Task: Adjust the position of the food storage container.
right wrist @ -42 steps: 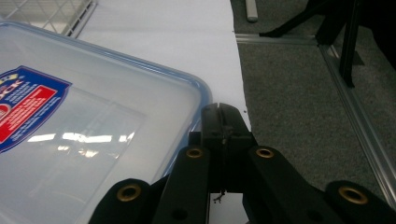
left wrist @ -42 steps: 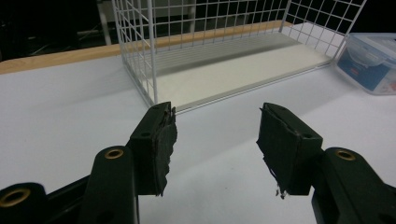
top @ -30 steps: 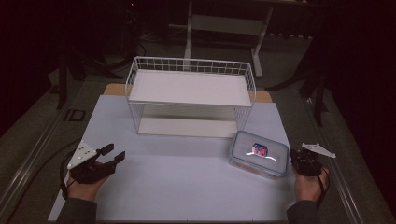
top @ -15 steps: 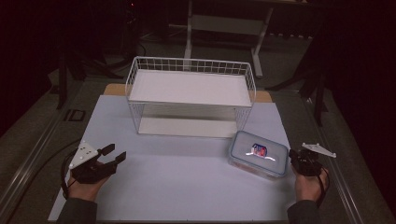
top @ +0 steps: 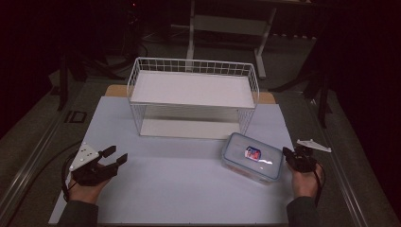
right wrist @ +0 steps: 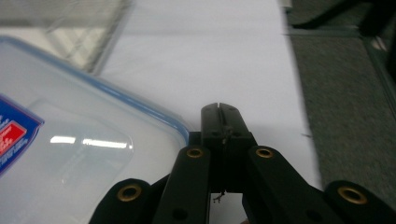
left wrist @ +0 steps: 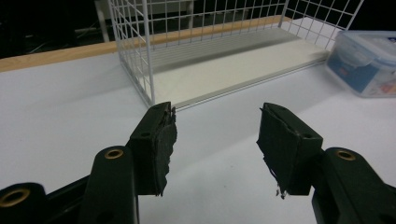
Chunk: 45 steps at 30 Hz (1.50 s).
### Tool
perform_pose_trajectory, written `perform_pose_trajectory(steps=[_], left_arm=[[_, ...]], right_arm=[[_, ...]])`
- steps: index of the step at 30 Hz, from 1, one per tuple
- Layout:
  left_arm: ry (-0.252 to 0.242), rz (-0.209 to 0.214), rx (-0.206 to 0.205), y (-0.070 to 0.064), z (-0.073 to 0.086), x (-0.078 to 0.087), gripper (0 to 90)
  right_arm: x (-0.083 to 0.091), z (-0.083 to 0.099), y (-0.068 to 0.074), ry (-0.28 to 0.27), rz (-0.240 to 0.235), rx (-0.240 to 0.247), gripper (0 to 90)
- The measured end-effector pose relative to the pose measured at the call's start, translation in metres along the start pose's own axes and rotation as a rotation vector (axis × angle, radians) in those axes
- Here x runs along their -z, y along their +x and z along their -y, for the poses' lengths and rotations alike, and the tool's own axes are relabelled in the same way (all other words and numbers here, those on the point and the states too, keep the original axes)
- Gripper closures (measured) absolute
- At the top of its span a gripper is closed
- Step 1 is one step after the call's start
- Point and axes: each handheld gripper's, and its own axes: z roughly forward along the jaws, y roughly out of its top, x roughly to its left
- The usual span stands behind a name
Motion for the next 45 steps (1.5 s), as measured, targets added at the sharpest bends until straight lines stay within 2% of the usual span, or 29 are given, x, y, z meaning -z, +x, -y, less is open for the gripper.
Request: perform_pose_trajectory(steps=[1, 4, 15, 20, 25, 31, 40, 45], left_arm=[[-0.003, 0.0, 0.001, 0.0, 0.0, 0.0, 44.9], [-0.004, 0.0, 0.002, 0.001, 0.0, 0.001, 44.9], [0.009, 0.007, -0.01, -0.001, 0.0, -0.002, 44.8], [0.01, 0.007, -0.008, -0.001, 0.0, -0.003, 44.8], [0.015, 0.012, -0.016, -0.002, 0.0, -0.005, 44.8], [0.022, 0.016, -0.024, -0.004, 0.0, -0.006, 44.8], [0.025, 0.021, -0.03, -0.005, 0.0, -0.007, 44.8], [0.022, 0.021, -0.03, -0.005, 0.0, -0.006, 44.8]], right_arm=[[-0.002, -0.001, 0.009, 0.005, -0.024, 0.029, 90.0], [-0.005, -0.003, 0.02, 0.015, -0.044, 0.06, 90.0], [-0.009, -0.004, 0.048, 0.028, -0.099, 0.124, 90.0], [-0.012, -0.005, 0.066, 0.034, -0.134, 0.17, 89.9], [-0.015, -0.005, 0.082, 0.034, -0.175, 0.182, 89.9], [-0.018, -0.006, 0.103, 0.039, -0.201, 0.221, 89.9], [-0.02, -0.003, 0.145, 0.037, -0.27, 0.293, 89.9], [-0.019, 0.0, 0.168, 0.043, -0.332, 0.344, 89.8]])
